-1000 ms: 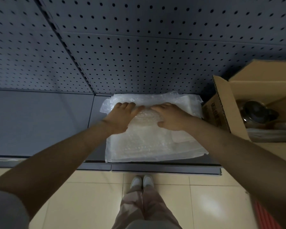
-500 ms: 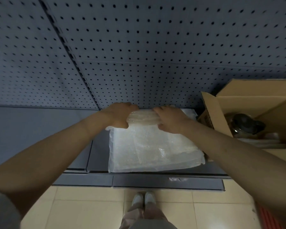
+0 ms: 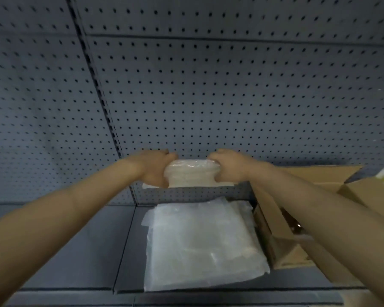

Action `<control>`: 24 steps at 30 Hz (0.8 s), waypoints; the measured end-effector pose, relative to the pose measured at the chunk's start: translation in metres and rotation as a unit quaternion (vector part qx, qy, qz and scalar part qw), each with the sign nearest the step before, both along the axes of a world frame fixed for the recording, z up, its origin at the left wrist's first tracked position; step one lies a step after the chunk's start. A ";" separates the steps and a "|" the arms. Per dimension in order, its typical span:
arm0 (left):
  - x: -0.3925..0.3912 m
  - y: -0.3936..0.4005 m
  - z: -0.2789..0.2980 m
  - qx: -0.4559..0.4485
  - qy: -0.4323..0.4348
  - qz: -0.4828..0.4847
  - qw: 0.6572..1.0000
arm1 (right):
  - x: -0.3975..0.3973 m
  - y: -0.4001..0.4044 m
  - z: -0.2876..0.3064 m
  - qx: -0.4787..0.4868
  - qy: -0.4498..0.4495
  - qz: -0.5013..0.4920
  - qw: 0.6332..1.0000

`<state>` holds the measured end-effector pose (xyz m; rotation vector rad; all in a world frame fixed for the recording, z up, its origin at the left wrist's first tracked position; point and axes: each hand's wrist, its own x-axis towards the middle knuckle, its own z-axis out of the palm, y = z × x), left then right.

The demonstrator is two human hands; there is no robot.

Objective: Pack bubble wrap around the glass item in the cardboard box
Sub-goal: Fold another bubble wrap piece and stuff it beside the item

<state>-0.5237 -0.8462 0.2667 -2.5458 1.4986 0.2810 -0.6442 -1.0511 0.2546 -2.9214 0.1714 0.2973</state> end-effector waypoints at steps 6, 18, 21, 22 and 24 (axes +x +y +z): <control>-0.019 -0.041 0.045 -0.039 -0.056 -0.046 0.997 | -0.027 -0.041 0.050 -0.015 -0.032 -0.052 0.998; -0.108 -0.189 0.039 -0.052 0.037 -0.106 0.992 | -0.151 -0.178 0.046 -0.070 -0.020 -0.095 0.993; -0.131 -0.230 0.028 -0.046 0.057 -0.094 0.993 | -0.171 -0.219 0.040 -0.068 -0.004 -0.085 0.994; -0.139 -0.244 0.024 -0.046 0.060 -0.087 0.993 | -0.177 -0.233 0.037 -0.062 0.002 -0.077 0.995; -0.153 -0.270 0.014 -0.043 0.062 -0.067 0.995 | -0.188 -0.259 0.029 -0.052 0.017 -0.064 0.996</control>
